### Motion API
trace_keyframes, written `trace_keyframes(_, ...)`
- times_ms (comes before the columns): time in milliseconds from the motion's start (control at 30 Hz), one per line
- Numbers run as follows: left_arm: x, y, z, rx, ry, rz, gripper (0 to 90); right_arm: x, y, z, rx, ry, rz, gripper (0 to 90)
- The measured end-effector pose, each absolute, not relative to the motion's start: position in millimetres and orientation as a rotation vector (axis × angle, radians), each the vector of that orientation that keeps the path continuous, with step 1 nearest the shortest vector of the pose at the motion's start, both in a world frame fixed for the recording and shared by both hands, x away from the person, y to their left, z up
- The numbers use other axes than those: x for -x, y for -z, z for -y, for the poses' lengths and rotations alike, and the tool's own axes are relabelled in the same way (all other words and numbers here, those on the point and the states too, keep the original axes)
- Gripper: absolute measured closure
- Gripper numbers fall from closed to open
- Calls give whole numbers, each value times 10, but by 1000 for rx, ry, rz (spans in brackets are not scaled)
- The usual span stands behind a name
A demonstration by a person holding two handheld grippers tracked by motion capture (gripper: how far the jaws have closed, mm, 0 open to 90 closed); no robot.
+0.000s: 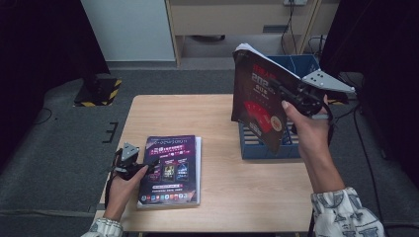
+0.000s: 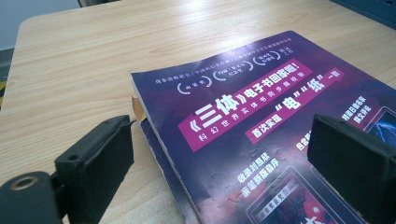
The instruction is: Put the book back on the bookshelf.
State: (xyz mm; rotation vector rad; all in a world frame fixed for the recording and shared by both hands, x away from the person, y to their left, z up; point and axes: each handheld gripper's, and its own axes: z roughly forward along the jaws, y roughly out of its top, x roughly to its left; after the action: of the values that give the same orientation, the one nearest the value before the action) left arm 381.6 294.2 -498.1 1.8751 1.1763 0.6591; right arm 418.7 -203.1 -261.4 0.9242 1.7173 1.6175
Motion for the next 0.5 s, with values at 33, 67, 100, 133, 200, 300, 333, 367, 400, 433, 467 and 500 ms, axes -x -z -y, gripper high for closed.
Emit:
trace_keyframes(33,-3815,4981,-2942,-1875,-659,-1176,68,-4185,2617,2052,-927,-1613,-1717,869)
trace_keyframes(67,-3816,4981,-2942,-1876,-660,-1176,68,-4183,2621,2067,-930,-1610,-1717,869)
trace_keyframes(100,-3816,4982,-2942,-1876,-659,-1176,68,-4182,2626,2082,-932,-1605,-1716,869)
trace_keyframes(133,-3816,4983,-2940,-1877,-659,-1176,68,-4182,2639,2107,-938,-1600,-1714,869)
trace_keyframes(200,-3813,4980,-2939,-1876,-661,-1174,68,-4185,2652,2126,-946,-1595,-1712,869)
trace_keyframes(300,-3813,4980,-2942,-1875,-661,-1175,69,-4189,2665,2147,-953,-1589,-1708,869)
trace_keyframes(333,-3814,4981,-2944,-1875,-662,-1177,69,-4190,2672,2159,-959,-1590,-1704,869)
trace_keyframes(367,-3814,4981,-2944,-1875,-661,-1177,68,-4191,2681,2177,-963,-1588,-1702,869)
trace_keyframes(400,-3814,4981,-2945,-1875,-661,-1177,68,-4191,2681,2177,-963,-1588,-1702,869)
trace_keyframes(433,-3813,4980,-2947,-1874,-662,-1177,69,-4191,2685,2188,-967,-1584,-1700,869)
trace_keyframes(467,-3813,4979,-2948,-1874,-662,-1176,69,-4190,2689,2200,-972,-1583,-1697,869)
trace_keyframes(500,-3813,4979,-2948,-1874,-662,-1176,69,-4191,2691,2215,-972,-1581,-1698,869)
